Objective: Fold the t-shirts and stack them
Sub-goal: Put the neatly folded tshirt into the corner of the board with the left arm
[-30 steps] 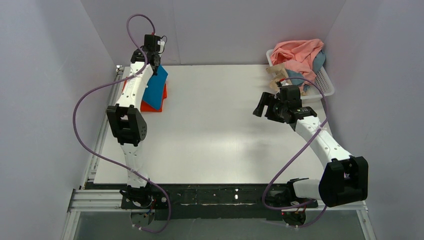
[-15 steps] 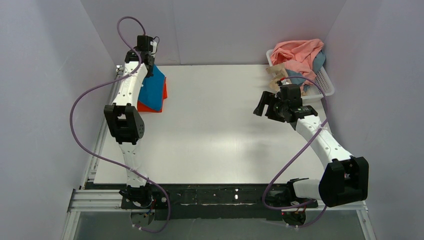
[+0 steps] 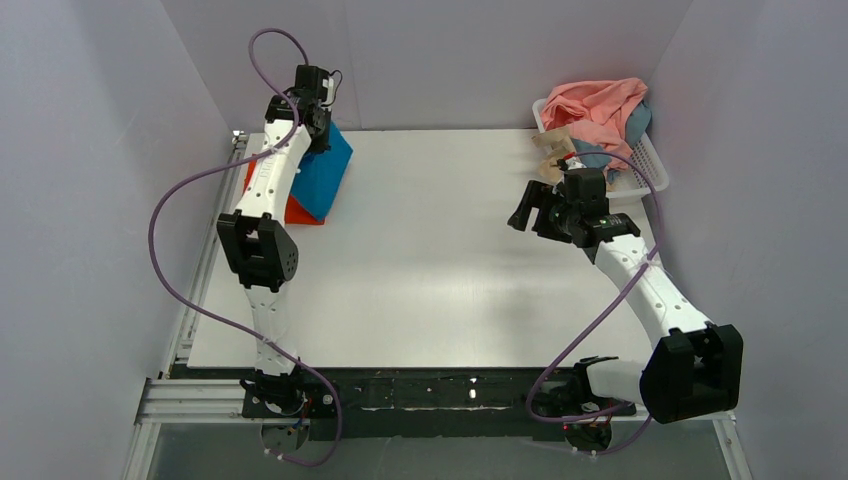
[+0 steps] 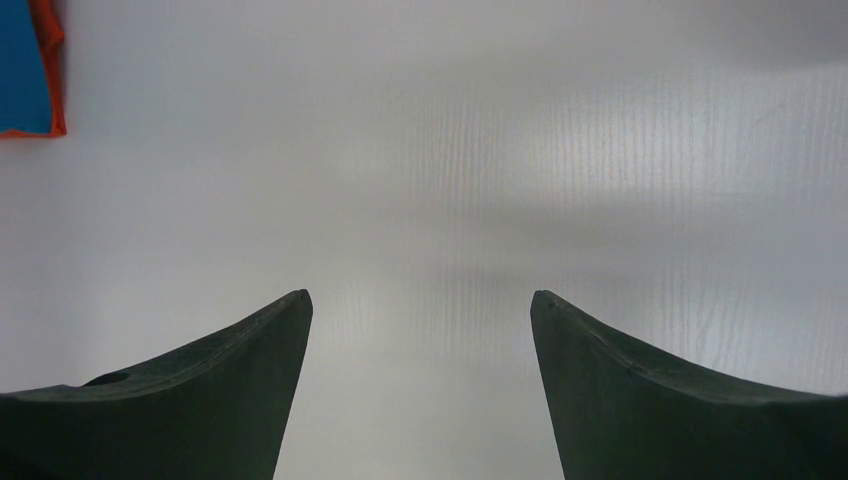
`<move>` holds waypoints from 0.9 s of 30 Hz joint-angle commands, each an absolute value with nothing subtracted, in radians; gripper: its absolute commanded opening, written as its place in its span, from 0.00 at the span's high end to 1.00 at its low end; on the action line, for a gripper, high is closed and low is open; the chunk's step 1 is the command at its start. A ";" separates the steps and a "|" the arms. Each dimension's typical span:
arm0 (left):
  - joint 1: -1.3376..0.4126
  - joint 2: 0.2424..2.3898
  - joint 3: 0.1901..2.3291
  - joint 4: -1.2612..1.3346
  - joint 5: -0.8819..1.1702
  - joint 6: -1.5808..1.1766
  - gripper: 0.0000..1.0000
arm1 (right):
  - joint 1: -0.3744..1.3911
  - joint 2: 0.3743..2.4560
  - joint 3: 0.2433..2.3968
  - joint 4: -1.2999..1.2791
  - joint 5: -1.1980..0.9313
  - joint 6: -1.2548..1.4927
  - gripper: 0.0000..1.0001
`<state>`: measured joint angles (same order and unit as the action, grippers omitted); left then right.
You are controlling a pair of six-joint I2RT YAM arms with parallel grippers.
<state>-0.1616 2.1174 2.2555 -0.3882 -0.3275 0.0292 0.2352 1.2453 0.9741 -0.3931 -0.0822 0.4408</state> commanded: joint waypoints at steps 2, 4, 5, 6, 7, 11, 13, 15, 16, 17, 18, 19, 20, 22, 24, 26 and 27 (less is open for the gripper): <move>-0.167 2.050 2.296 -0.463 -0.292 -0.068 1.00 | 0.229 1.213 0.972 -0.371 -0.087 0.431 0.12; -0.166 2.060 2.296 -0.463 -0.287 -0.081 1.00 | 0.229 1.216 0.973 -0.371 -0.085 0.432 0.12; -0.167 2.066 2.296 -0.464 -0.292 -0.081 1.00 | 0.229 1.218 0.973 -0.371 -0.086 0.433 0.12; -0.167 2.074 2.296 -0.464 -0.300 -0.079 1.00 | 0.229 1.220 0.973 -0.371 -0.086 0.433 0.12; -0.167 2.081 2.297 -0.462 -0.308 -0.073 1.00 | 0.229 1.222 0.974 -0.373 -0.086 0.433 0.12; -0.162 2.125 2.314 -0.460 -0.357 -0.037 1.00 | 0.229 1.234 0.976 -0.374 -0.087 0.436 0.12; -0.152 2.154 2.328 -0.458 -0.385 -0.026 1.00 | 0.229 1.240 0.979 -0.376 -0.089 0.438 0.12; -0.136 2.178 2.331 -0.456 -0.389 -0.017 1.00 | 0.229 1.244 0.987 -0.379 -0.090 0.438 0.12; -0.128 2.186 2.328 -0.454 -0.388 -0.012 1.00 | 0.229 1.246 0.988 -0.380 -0.090 0.439 0.12; -0.120 2.191 2.323 -0.447 -0.388 -0.005 1.00 | 0.229 1.248 0.991 -0.380 -0.089 0.439 0.12; -0.111 2.195 2.317 -0.439 -0.388 -0.003 1.00 | 0.229 1.250 0.992 -0.381 -0.087 0.440 0.12; -0.101 2.199 2.306 -0.430 -0.388 0.018 1.00 | 0.229 1.253 0.996 -0.384 -0.084 0.442 0.12; -0.095 2.200 2.303 -0.421 -0.389 0.029 1.00 | 0.229 1.257 1.000 -0.387 -0.084 0.443 0.12; -0.073 2.204 2.290 -0.411 -0.390 0.038 1.00 | 0.229 1.263 1.008 -0.396 -0.086 0.444 0.12; -0.054 2.207 2.274 -0.392 -0.385 0.051 1.00 | 0.229 1.269 1.015 -0.401 -0.089 0.446 0.12; -0.037 2.210 2.259 -0.369 -0.377 0.064 1.00 | 0.229 1.273 1.019 -0.402 -0.086 0.448 0.12; -0.026 2.214 2.259 -0.364 -0.372 0.062 1.00 | 0.229 1.277 1.020 -0.404 -0.084 0.450 0.12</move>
